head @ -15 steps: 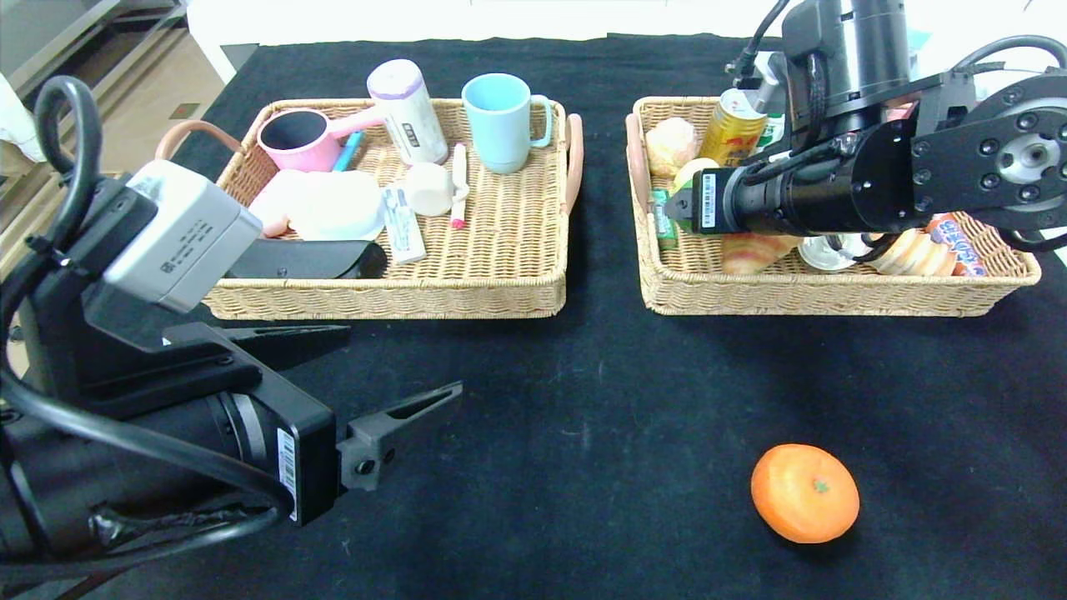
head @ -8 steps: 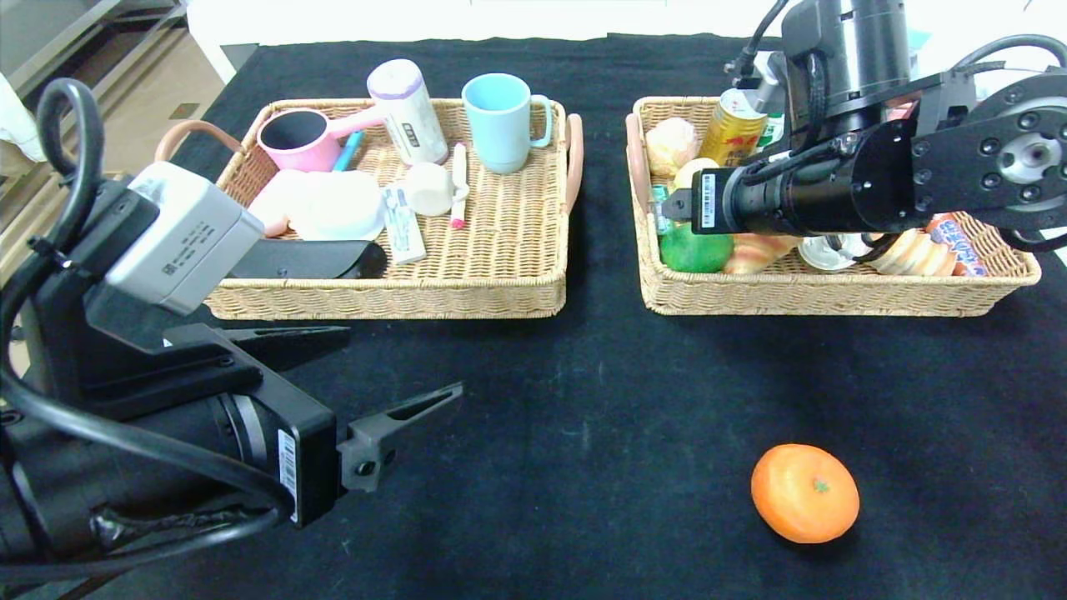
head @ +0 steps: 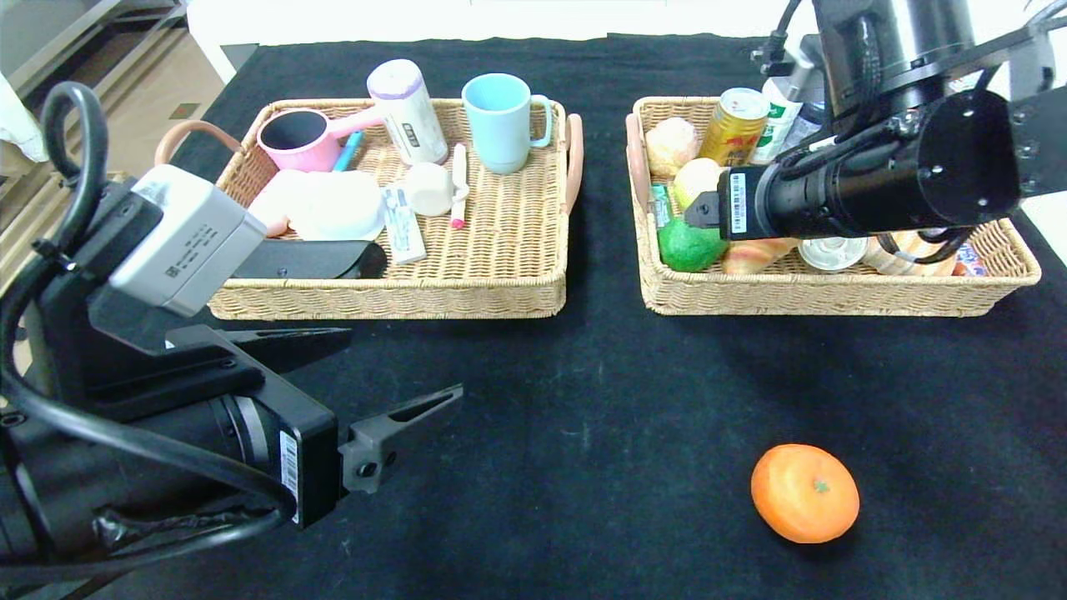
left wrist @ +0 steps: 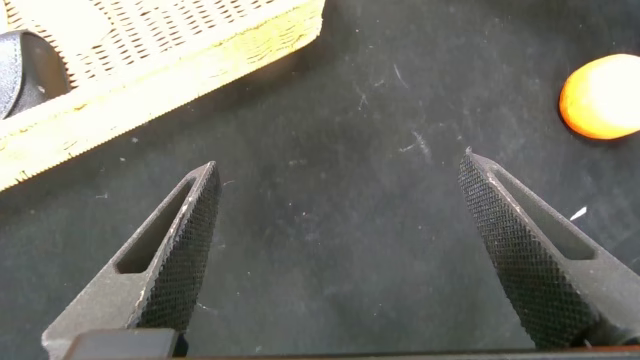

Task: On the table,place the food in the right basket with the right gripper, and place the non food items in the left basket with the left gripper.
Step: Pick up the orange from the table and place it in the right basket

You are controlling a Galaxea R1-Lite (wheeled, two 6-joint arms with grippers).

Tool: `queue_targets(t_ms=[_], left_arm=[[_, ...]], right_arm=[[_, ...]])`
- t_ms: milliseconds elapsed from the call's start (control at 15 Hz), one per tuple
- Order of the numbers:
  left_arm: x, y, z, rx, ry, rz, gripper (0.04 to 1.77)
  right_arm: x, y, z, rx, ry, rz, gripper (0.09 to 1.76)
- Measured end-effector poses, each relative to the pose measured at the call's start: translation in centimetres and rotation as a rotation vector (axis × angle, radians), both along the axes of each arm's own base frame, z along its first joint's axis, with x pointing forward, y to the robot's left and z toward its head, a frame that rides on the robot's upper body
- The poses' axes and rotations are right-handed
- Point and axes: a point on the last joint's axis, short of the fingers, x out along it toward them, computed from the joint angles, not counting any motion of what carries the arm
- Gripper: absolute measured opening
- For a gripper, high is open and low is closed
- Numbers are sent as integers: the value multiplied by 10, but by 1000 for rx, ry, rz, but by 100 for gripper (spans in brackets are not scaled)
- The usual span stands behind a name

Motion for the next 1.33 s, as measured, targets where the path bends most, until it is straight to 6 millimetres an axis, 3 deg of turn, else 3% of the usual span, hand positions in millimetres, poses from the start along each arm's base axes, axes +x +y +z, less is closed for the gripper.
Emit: queue_targets(t_ms=[533, 1333], left_arm=[[0, -1, -1, 4, 4, -3, 172], [0, -4, -4, 12, 13, -14, 172]], right_arm=[[-51, -19, -18, 92, 274, -55, 170], [-74, -32, -74, 85, 518, -66, 170]])
